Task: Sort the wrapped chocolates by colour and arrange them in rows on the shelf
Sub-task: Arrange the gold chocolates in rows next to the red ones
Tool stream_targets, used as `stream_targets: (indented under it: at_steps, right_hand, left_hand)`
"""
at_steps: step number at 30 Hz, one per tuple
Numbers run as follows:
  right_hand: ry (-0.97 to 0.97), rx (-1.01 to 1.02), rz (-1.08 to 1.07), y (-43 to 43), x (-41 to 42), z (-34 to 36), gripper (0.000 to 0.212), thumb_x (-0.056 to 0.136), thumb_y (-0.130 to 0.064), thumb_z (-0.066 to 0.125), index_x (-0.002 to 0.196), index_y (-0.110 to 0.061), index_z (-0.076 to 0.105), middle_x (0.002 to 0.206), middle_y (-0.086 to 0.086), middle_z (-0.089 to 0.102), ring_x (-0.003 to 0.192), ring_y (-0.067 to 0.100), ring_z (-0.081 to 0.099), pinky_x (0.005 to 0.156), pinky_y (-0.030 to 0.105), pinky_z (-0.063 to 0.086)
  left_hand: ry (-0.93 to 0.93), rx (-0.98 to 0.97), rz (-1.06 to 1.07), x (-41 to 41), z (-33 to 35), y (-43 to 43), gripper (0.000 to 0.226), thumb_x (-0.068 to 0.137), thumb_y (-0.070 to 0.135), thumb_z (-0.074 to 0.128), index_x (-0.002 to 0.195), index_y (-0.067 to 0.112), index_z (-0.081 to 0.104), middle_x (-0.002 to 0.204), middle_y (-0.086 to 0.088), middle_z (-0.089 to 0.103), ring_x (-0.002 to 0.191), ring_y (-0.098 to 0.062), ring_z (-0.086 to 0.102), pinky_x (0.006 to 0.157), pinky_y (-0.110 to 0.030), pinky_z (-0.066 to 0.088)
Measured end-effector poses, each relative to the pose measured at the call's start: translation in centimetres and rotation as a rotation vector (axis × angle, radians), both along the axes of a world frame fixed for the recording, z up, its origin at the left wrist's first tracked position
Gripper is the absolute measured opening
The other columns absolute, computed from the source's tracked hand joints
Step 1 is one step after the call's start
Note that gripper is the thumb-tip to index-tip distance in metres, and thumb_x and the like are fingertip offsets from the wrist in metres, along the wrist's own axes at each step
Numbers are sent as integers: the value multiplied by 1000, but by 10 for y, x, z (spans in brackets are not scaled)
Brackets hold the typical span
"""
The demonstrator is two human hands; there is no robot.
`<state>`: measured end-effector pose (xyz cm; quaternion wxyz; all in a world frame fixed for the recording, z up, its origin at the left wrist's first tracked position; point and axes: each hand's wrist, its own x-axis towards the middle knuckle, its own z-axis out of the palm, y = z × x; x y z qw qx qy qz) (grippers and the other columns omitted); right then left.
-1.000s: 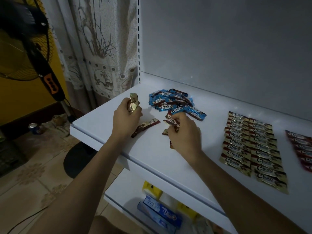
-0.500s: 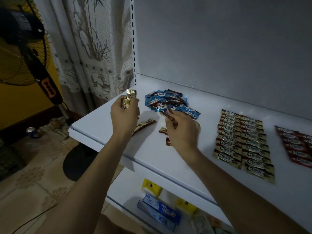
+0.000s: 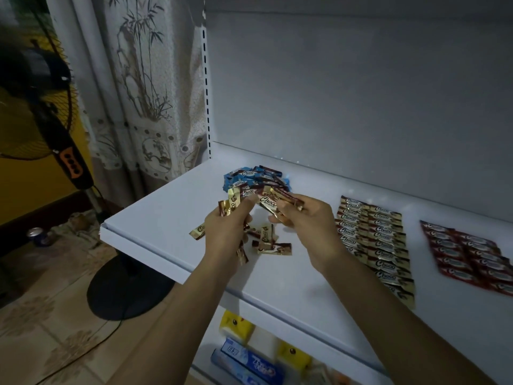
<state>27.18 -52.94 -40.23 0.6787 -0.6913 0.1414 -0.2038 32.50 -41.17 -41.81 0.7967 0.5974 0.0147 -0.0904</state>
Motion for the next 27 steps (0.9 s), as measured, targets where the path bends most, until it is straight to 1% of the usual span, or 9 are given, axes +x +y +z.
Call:
stream_targets:
  at_steps: [2,6,8,10,14,18,21,24,27]
  right_hand:
    - [-16,61,17,-3,-19,0,17,92,-4,57,106,-6,67,90,10,72,61,13,69,54,13,48]
    - [-35,95,13,-8,-48,-7,17,94,-4,53,92,-11,68,72,1,71,58,11,68,51,12,45]
    - [-29,114,-13,-12,-60,-8,24,96,-9,50,83,-17,68,69,0,72,60,14,68,50,11,43]
    - [-37,169,-22,-15,-72,-10,26,98,-13,47,84,-15,69,76,3,74,65,21,70,59,16,49]
    - [-20,87,-49,-21,-98,-16,24,99,-15,46,94,-15,68,81,5,75,75,24,72,81,32,53]
    - [-54,-66,-88,-26,-116,-29,25,100,-13,42,117,-28,54,86,-5,73,69,9,71,64,7,45]
    - [-110,-120,-118,-27,-122,-41,39,100,-10,41,130,-36,39,83,1,73,63,12,69,61,13,50]
    - [-124,-213,-134,-25,-123,-45,37,99,-4,43,114,-35,57,77,2,72,62,13,67,61,19,51]
    - [-135,-256,-153,-21,-122,-42,26,96,-10,53,109,-31,61,84,4,70,62,9,66,60,12,48]
  left_hand:
    - [-35,32,-86,-9,-1,-5,21,82,31,75,75,15,63,59,2,57,49,-10,52,48,-23,43]
    - [-93,61,-206,-26,-3,-17,16,86,20,71,82,4,70,80,-18,73,74,-35,69,71,-38,58]
    - [-123,85,-247,-33,-4,-22,16,87,18,70,80,4,69,75,-16,71,60,-25,63,52,-24,50]
    - [-131,118,-267,-41,-7,-26,15,88,19,68,79,8,66,71,-13,68,53,-18,55,44,-19,38]
    - [-139,108,-299,-53,-17,-31,17,90,20,66,91,3,69,82,-16,73,76,-33,64,71,-36,51]
    - [-176,126,-264,-55,-19,-25,12,91,19,65,84,11,70,76,-10,74,75,-21,64,70,-30,48]
    - [-219,160,-291,-57,-17,-19,14,92,21,63,80,14,69,72,-4,73,64,-10,61,60,-23,46]
    - [-270,161,-363,-61,-16,-16,13,92,21,62,82,16,70,74,-3,73,64,-10,59,56,-20,45]
    - [-343,205,-405,-61,-15,-14,14,90,24,64,79,17,69,74,-2,72,68,-8,61,62,-19,47]
